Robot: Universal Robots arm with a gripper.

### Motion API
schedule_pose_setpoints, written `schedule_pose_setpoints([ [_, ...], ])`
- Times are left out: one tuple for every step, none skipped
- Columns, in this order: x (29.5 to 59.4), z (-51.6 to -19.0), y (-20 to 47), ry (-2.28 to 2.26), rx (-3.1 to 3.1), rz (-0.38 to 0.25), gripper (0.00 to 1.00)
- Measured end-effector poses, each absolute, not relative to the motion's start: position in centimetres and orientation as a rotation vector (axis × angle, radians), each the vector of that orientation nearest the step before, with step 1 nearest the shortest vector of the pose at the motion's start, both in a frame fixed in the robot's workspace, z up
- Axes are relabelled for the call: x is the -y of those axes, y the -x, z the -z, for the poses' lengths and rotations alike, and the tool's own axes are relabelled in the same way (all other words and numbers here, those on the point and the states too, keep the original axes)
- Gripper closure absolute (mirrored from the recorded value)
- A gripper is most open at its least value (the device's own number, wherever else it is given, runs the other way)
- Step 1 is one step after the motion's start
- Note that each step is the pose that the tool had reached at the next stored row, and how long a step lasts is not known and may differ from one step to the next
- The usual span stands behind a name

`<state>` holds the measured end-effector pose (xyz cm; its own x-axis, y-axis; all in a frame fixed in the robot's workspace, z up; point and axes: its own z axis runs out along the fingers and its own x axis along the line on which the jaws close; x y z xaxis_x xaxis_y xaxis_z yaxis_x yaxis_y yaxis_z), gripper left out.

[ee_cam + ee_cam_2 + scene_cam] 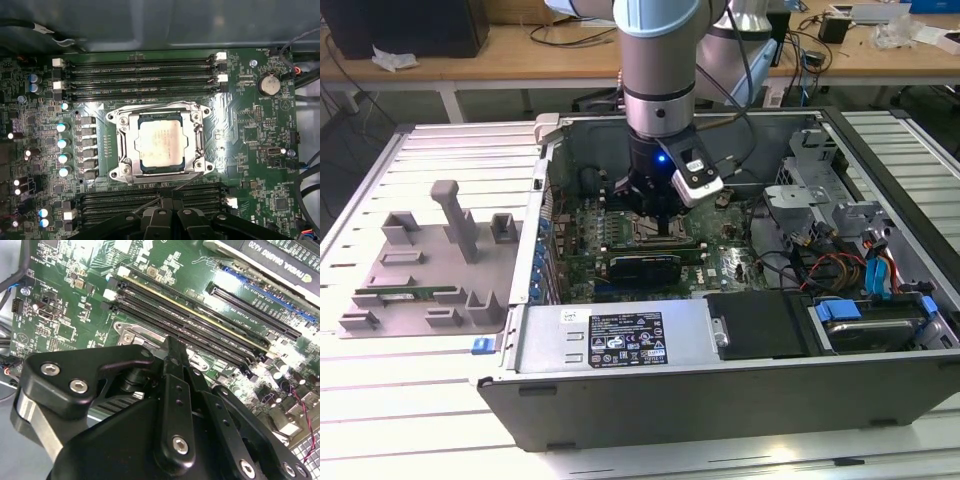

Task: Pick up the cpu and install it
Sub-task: 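Install the second cpu locking lever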

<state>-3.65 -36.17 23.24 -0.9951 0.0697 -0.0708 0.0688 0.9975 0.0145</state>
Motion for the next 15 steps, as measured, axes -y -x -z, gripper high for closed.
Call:
schedule_pose_setpoints([
  [36.17, -23.23, 3.66, -0.106, -3.068, -0.018, 0.89],
  [36.17, -23.23, 3.66, -0.107, -3.068, -0.018, 0.89],
  [36.17, -23.22, 3.66, -0.107, -3.068, -0.018, 0.89],
  [36.17, -23.22, 3.66, -0.107, -3.068, -0.018, 0.89],
  [36.17, -23.21, 3.66, -0.107, -3.068, -0.018, 0.89],
  [36.17, -23.20, 3.66, -0.107, -3.068, -0.018, 0.89],
  [36.17, -23.18, 3.68, -0.107, -3.068, -0.019, 0.89],
  [36.17, -23.15, 3.73, -0.107, -3.068, -0.019, 0.89],
  [36.17, -23.09, 3.82, -0.107, -3.068, -0.019, 0.89],
  [36.17, -23.05, 3.90, -0.107, -3.068, -0.018, 0.89],
  [36.17, -23.04, 3.91, -0.107, -3.068, -0.018, 0.89],
  [36.17, -23.03, 3.92, -0.106, -3.068, -0.018, 0.89],
  [36.17, -22.98, 3.98, -0.107, -3.068, -0.018, 0.89],
  [36.17, -22.97, 4.00, -0.106, -3.068, -0.018, 0.89],
  [36.17, -22.93, 4.13, -0.107, -3.068, -0.019, 0.89],
])
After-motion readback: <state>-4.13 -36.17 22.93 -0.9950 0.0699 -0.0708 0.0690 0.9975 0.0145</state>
